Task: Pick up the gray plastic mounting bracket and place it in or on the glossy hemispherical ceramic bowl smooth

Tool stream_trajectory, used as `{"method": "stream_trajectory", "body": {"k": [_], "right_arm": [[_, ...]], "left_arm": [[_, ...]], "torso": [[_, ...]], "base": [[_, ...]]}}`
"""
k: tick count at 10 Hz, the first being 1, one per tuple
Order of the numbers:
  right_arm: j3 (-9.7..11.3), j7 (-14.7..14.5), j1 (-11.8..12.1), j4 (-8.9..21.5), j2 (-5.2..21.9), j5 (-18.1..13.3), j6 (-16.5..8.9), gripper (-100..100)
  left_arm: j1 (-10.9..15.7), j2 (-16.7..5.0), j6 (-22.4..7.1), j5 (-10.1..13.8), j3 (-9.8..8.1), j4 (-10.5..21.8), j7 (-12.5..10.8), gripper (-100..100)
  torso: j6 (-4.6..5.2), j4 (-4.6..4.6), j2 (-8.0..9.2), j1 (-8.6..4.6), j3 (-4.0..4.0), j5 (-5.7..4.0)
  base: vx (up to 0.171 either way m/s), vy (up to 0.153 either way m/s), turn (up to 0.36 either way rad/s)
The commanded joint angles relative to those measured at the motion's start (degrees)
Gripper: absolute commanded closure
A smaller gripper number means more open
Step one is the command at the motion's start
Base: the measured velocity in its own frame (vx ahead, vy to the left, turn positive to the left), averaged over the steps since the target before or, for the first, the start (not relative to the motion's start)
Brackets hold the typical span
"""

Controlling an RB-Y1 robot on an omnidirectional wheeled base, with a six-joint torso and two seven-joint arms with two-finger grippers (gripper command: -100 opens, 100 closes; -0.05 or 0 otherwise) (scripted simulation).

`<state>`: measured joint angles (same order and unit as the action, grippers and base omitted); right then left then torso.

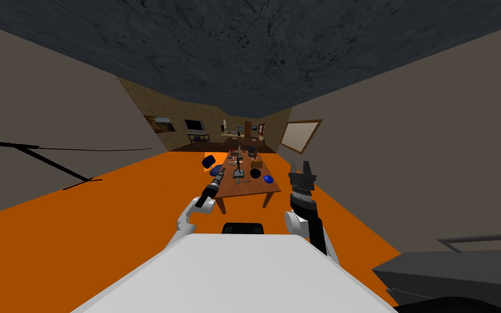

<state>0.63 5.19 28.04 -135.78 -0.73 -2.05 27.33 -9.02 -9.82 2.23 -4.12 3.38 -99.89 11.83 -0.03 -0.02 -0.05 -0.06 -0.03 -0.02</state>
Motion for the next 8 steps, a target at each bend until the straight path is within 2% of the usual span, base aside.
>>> {"method": "stream_trajectory", "body": {"k": [1,2,3,4,5,6,8], "right_arm": [[0.0,0.0,0.0,0.0,0.0,0.0,0.0,0],[0.0,0.0,0.0,0.0,0.0,0.0,0.0,0],[0.0,0.0,0.0,0.0,0.0,0.0,0.0,0],[0.0,0.0,0.0,0.0,0.0,0.0,0.0,0],[0.0,0.0,0.0,0.0,0.0,0.0,0.0,0],[0.0,0.0,0.0,0.0,0.0,0.0,0.0,0],[0.0,0.0,0.0,0.0,0.0,0.0,0.0,0]], "left_arm": [[2.1,-0.17,-1.86,0.19,0.36,2.86,0.49,-100],[2.1,-0.17,-1.86,0.19,0.36,3.24,0.49,-100],[3.73,-0.38,-3.62,0.38,0.72,5.32,0.88,-100],[3.73,-0.38,-3.62,0.38,0.72,5.81,0.88,-100],[5.39,-0.62,-5.39,0.57,1.09,7.65,1.27,-100],[5.39,-0.62,-5.39,0.57,1.09,8.47,1.27,-100],[8.78,-1.15,-9.0,0.96,1.82,12.54,2.04,-100]], "torso": [[0.0,0.0,0.0,0.0,0.0,0.0],[0.02,0.0,-0.01,-0.02,0.0,0.0],[0.0,0.0,0.0,0.01,0.0,0.0],[0.02,0.0,-0.02,0.0,-0.01,0.0],[-0.01,0.0,0.0,0.01,0.0,0.0],[0.02,0.0,-0.01,-0.01,-0.01,0.0],[0.02,0.0,-0.03,-0.01,-0.01,0.0]], "base": [[0.015,-0.016,-0.082],[0.017,-0.011,-0.054],[0.021,-0.014,-0.1],[0.016,-0.01,-0.054],[0.017,-0.014,-0.103],[0.016,-0.011,-0.049],[0.026,-0.02,-0.104]]}}
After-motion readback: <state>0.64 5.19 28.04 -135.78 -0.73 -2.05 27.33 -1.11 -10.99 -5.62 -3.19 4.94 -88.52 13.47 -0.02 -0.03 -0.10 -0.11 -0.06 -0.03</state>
